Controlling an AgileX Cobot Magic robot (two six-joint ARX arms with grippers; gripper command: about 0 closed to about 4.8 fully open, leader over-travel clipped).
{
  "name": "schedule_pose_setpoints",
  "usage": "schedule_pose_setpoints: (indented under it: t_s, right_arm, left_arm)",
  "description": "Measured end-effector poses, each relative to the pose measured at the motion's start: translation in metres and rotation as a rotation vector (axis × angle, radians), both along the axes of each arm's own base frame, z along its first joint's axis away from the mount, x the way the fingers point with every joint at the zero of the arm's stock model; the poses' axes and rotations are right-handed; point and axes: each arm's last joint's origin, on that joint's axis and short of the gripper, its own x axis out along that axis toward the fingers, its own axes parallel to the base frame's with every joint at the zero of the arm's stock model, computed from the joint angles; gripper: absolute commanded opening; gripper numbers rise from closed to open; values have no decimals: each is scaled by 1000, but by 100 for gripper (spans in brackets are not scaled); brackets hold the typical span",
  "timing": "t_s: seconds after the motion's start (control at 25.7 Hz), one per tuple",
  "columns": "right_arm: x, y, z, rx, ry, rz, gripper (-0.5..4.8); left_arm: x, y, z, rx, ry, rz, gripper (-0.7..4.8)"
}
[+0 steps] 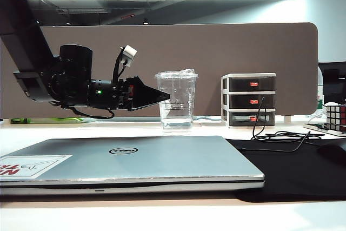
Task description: Pick up the coffee cup and place it on the right side of the laptop.
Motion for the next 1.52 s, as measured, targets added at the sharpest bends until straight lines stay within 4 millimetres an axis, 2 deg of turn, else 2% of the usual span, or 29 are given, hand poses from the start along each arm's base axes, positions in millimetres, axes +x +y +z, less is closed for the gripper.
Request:
schedule_pose_setpoints:
  t_s: [0.39, 0.74, 1.32, 1.52]
  right_arm:
    - [0, 0, 0, -2, -1, 0, -1]
    - [0, 0, 0, -3, -2, 2, -1]
    - [0, 0, 0, -3, -2, 2, -1]
    - [0, 0, 0, -3, -2, 2, -1]
  left_arm:
    - [3, -30, 3, 3, -11, -68, 479]
    - [13, -34, 4, 6, -16, -57, 479]
    - [15, -35, 4, 9, -18, -32, 479]
    - [14, -41, 4, 12, -26, -36, 479]
